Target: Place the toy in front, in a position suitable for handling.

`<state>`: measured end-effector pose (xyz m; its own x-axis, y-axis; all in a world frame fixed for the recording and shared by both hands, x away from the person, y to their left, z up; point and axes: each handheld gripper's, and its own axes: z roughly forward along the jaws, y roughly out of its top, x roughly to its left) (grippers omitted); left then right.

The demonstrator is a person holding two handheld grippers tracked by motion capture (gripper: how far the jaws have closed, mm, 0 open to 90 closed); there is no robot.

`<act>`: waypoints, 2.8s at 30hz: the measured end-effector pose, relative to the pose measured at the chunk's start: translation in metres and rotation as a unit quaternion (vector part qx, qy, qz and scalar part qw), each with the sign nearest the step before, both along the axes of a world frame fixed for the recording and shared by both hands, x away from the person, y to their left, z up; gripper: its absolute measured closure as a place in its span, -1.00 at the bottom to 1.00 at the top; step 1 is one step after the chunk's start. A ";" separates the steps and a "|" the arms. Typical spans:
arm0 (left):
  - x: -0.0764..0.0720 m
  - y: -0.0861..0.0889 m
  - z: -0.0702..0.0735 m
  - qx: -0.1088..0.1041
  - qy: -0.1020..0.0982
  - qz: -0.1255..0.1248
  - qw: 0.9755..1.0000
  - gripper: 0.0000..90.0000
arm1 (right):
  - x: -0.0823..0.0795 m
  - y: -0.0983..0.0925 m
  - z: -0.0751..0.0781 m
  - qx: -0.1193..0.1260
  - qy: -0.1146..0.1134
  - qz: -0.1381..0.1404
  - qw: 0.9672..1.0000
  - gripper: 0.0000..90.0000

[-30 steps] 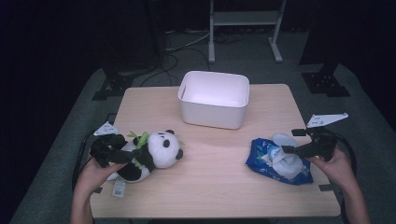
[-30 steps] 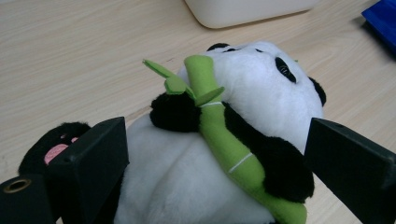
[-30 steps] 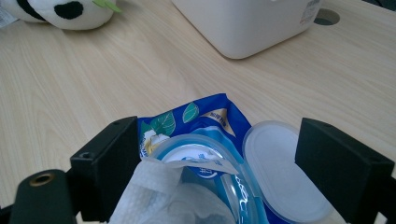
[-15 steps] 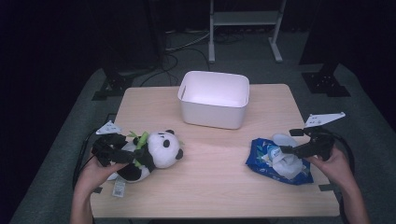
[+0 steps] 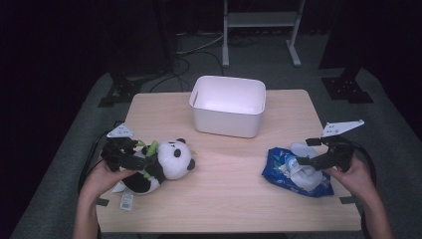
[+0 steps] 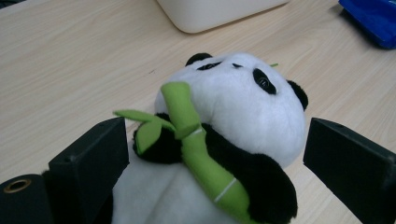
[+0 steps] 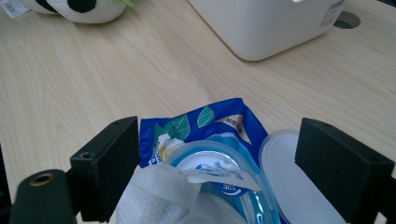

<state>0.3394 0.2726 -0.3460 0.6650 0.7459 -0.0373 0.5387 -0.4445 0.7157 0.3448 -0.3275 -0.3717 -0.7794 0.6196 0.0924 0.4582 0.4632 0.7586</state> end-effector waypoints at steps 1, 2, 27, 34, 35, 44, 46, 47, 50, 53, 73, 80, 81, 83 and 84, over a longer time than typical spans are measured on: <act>0.002 -0.001 0.001 0.002 0.002 -0.001 1.000 -0.88 | 0.000 0.000 0.000 0.000 0.001 0.001 1.000 -0.72; 0.004 -0.002 0.002 0.005 0.002 -0.004 1.000 -0.88 | 0.000 0.001 0.000 -0.001 0.001 0.002 1.000 -0.72; 0.047 -0.009 -0.011 0.064 0.068 -0.048 0.994 -0.65 | -0.001 0.007 0.000 -0.010 0.001 0.018 1.000 -0.72; 0.052 -0.005 -0.020 0.062 0.091 -0.054 0.992 -0.41 | -0.001 0.006 0.000 -0.010 0.001 0.020 1.000 -0.72; 0.051 -0.005 -0.021 0.063 0.093 -0.055 0.992 -0.36 | -0.001 0.006 0.000 -0.009 0.000 0.020 1.000 -0.72; 0.049 0.000 -0.023 0.058 0.088 -0.062 0.992 -0.03 | -0.001 0.007 0.000 -0.010 0.000 0.021 1.000 -0.72; 0.049 -0.001 -0.023 0.058 0.088 -0.063 0.992 0.00 | -0.001 0.007 0.000 -0.010 0.000 0.021 1.000 -0.72; 0.048 -0.001 -0.023 0.060 0.086 -0.067 0.992 0.06 | -0.001 0.008 0.000 -0.010 0.000 0.022 1.000 -0.72; 0.047 -0.002 -0.023 0.064 0.084 -0.072 0.992 0.12 | -0.001 0.008 0.000 -0.010 0.001 0.023 1.000 -0.72; 0.045 -0.005 -0.022 0.075 0.075 -0.077 0.991 0.22 | -0.001 0.008 -0.001 -0.011 0.001 0.024 1.000 -0.72; 0.039 -0.011 -0.011 0.075 0.054 -0.093 0.991 0.38 | -0.001 0.007 -0.001 -0.007 0.001 0.023 1.000 -0.72; 0.037 -0.021 0.002 0.065 0.045 -0.104 0.991 0.38 | -0.001 0.007 -0.001 -0.007 0.002 0.022 1.000 -0.72; 0.036 -0.023 0.005 0.061 0.045 -0.106 0.991 0.38 | -0.001 0.007 -0.001 -0.007 0.003 0.022 1.000 -0.72; 0.035 -0.029 0.012 0.059 0.039 -0.114 0.991 0.38 | -0.001 0.007 -0.001 -0.006 0.003 0.022 1.000 -0.72; 0.035 -0.033 0.016 0.057 0.037 -0.120 0.990 0.38 | -0.001 0.007 -0.001 -0.007 0.003 0.022 1.000 -0.72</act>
